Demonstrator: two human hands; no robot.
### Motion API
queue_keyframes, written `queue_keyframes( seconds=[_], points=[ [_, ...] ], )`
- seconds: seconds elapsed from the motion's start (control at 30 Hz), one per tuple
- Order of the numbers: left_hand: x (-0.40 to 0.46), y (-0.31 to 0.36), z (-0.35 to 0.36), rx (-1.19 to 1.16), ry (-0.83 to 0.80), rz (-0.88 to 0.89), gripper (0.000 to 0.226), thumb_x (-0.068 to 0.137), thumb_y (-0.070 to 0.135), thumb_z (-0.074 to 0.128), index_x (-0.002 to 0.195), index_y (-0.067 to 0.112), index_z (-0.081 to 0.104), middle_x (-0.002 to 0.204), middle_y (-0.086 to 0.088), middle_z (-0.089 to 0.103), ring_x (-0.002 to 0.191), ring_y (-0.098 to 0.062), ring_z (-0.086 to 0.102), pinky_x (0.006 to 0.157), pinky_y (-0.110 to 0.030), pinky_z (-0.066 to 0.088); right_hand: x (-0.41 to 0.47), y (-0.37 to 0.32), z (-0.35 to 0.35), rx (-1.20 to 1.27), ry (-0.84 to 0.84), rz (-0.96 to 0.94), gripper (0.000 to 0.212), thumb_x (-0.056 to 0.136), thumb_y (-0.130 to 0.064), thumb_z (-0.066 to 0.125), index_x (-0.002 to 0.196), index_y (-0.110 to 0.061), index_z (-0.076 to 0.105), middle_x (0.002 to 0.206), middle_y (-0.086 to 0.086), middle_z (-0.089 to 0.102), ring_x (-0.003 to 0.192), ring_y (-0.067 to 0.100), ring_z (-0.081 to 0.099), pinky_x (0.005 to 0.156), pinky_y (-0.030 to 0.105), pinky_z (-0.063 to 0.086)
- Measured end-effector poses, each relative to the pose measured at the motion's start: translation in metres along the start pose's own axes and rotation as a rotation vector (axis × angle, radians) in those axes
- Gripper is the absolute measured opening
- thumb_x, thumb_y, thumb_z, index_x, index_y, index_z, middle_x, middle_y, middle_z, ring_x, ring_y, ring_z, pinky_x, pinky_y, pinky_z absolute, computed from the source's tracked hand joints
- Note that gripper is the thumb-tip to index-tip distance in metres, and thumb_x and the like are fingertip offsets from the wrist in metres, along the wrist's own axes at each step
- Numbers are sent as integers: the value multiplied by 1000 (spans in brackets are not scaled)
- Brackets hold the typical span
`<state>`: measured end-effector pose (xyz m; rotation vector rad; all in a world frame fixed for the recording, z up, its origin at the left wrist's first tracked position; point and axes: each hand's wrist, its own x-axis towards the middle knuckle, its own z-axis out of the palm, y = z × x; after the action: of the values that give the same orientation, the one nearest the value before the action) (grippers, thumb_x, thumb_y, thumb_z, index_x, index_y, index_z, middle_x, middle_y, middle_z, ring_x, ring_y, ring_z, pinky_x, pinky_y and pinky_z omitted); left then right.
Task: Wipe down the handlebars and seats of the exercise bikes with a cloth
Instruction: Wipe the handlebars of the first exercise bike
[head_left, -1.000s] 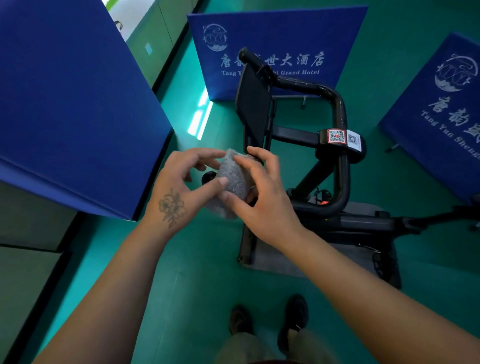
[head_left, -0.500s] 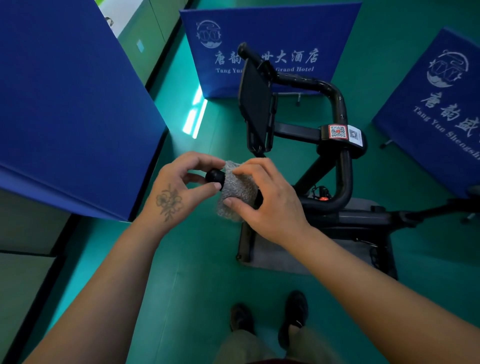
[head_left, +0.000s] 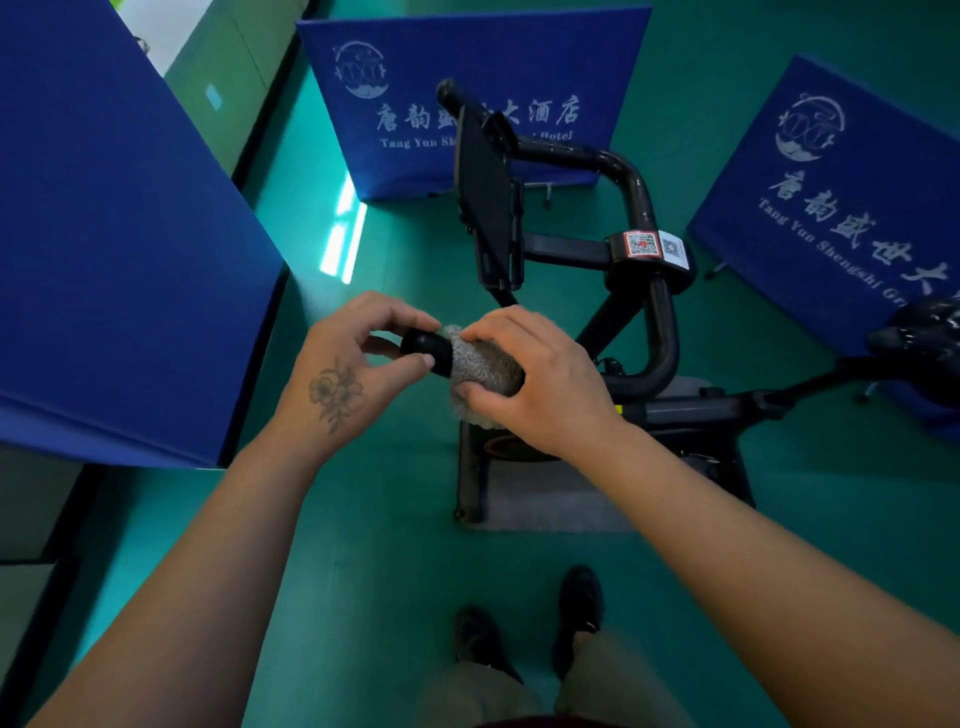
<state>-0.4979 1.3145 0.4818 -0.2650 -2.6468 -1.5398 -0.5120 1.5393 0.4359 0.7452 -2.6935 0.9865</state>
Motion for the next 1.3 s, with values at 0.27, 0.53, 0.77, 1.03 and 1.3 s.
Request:
queue_keyframes(
  seconds=[0.27, 0.53, 0.77, 1.03, 1.3],
  points=[
    [5, 27, 19, 521, -78, 376, 26, 83, 16, 76, 109, 20, 73, 103, 7, 65, 99, -20, 58, 91, -36, 45, -22, 35, -17, -196, -108, -6, 48, 84, -47, 70, 128, -27, 65, 119, -11, 62, 103, 16, 59, 89, 37, 45],
    [2, 38, 76, 477, -201, 300, 38, 86, 18, 78, 122, 23, 67, 114, 11, 62, 108, -15, 59, 93, -36, 51, -24, 70, -42, -243, -197, -118, 48, 87, -50, 67, 126, -22, 67, 120, -7, 65, 104, 19, 61, 95, 39, 46],
    [15, 44, 115, 475, -231, 142, 48, 89, 30, 79, 134, 31, 61, 122, 19, 58, 118, -5, 55, 102, -33, 50, -27, 116, -77, -199, -298, -202, 51, 81, -52, 68, 125, -26, 70, 115, -10, 68, 104, 17, 62, 108, 36, 42],
    [21, 40, 147, 525, -200, 47, 46, 89, 45, 78, 131, 39, 60, 119, 25, 59, 114, -3, 58, 95, -39, 55, -23, 165, -101, -169, -411, -325, 49, 84, -58, 70, 123, -28, 71, 119, -12, 69, 111, 10, 63, 126, 40, 29],
    [19, 38, 158, 526, -154, -9, 28, 87, 46, 81, 112, 38, 73, 104, 23, 64, 97, -2, 58, 87, -35, 54, -10, 193, -119, -120, -446, -514, 45, 81, -48, 75, 122, -29, 74, 121, -10, 70, 108, 13, 66, 130, 44, 21]
  ],
)
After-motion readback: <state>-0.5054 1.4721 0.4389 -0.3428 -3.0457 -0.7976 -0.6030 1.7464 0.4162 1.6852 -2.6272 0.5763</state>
